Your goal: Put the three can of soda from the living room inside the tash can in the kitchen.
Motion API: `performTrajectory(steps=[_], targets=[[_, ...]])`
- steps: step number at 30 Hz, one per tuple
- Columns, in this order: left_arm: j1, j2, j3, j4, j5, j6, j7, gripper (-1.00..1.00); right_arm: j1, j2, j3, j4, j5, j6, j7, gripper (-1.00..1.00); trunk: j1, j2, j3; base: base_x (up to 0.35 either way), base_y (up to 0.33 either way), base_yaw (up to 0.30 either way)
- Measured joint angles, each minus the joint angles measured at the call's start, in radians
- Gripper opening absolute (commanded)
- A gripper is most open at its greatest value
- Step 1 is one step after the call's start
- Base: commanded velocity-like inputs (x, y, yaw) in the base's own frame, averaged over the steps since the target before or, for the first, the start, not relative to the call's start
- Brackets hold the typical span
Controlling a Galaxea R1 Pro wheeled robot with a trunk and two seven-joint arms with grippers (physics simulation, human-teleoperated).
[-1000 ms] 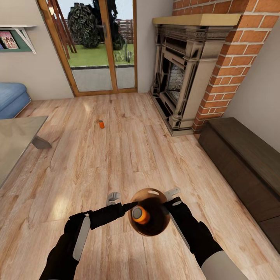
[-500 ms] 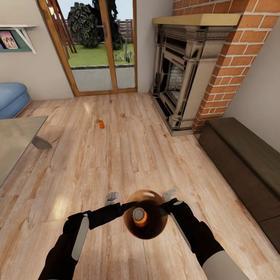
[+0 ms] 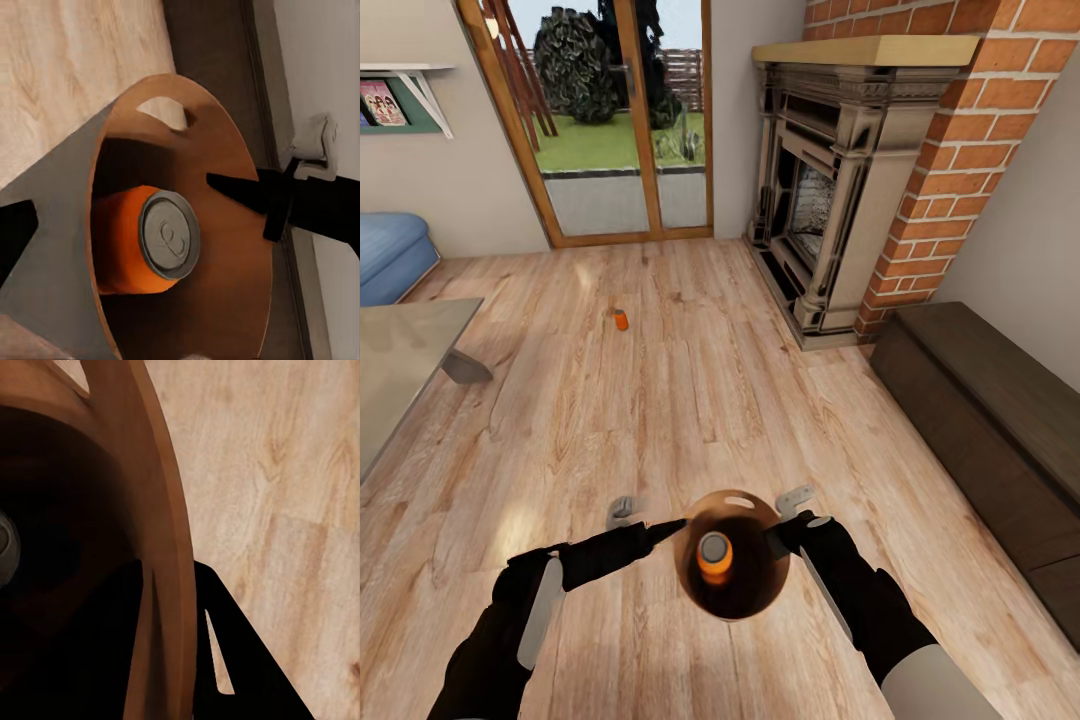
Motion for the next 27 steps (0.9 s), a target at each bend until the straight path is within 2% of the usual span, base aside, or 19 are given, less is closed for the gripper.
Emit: performTrajectory(steps=[2,3,5,6,7,8,11,14,16,18,21,27], targets=[[0.0,0.119,0.08,0.131,-0.005,-0.072,0.001,1.0,0.0,-0.001,0.0,0.0,0.004,0.0,0.001,-1.0,0.0,0.0,0.0,0.0,0.0,0.0],[0.0,0.137,0.1,0.156,-0.001,-0.087,0.001,1.0,0.0,-0.001,0.0,0.0,0.004,0.0,0.001,-1.0,0.0,0.0,0.0,0.0,0.0,0.0],[0.0,0.191,0.176,0.249,-0.003,-0.141,0.0,1.0,0.0,0.0,0.0,0.0,0.003,0.0,0.001,-1.0,0.0,0.0,0.0,0.0,0.0,0.0],[0.0,0.21,0.206,0.295,-0.003,-0.163,0.003,1.0,0.0,0.0,0.0,0.0,0.001,0.0,0.001,-1.0,0.0,0.0,0.0,0.0,0.0,0.0],[0.0,0.232,0.232,0.355,-0.005,-0.213,0.005,1.0,0.0,0.0,0.0,-0.001,0.001,0.0,0.001,-1.0,0.0,0.0,0.0,0.0,0.0,0.0],[0.0,0.244,0.243,0.396,-0.006,-0.258,0.007,1.0,0.0,0.0,0.0,-0.003,0.001,0.0,0.001,-1.0,0.0,0.0,0.0,0.0,0.0,0.0],[0.0,0.259,0.255,0.482,-0.01,-0.361,0.008,1.0,0.0,0.0,0.0,-0.017,0.002,0.001,0.001,-1.0,0.0,0.0,0.0,0.0,0.0,0.0],[0.0,0.263,0.258,0.516,-0.015,-0.398,0.012,1.0,0.0,0.0,0.0,-0.024,0.002,0.001,0.0,-1.0,0.0,0.0,0.0,0.0,0.0,0.0],[0.0,0.265,0.259,0.527,-0.025,-0.412,0.032,1.0,0.0,0.0,0.0,-0.027,0.002,0.001,0.0,-1.0,0.0,0.0,0.0,0.0,0.0,0.0],[0.0,0.265,0.26,0.535,-0.035,-0.421,0.098,1.0,0.0,-0.001,0.0,-0.028,0.002,0.002,0.0,-1.0,0.0,0.0,0.0,0.0,0.0,0.0],[0.0,0.264,0.259,0.539,-0.038,-0.426,0.155,1.0,0.0,0.0,0.0,-0.029,0.004,0.002,-0.001,-1.0,0.0,0.0,0.0,0.0,0.0,0.0],[0.0,0.264,0.258,0.54,-0.039,-0.433,0.191,1.0,0.0,0.0,-0.001,-0.058,0.004,0.005,-0.001,-1.0,0.0,0.0,0.0,0.0,0.0,0.0]])
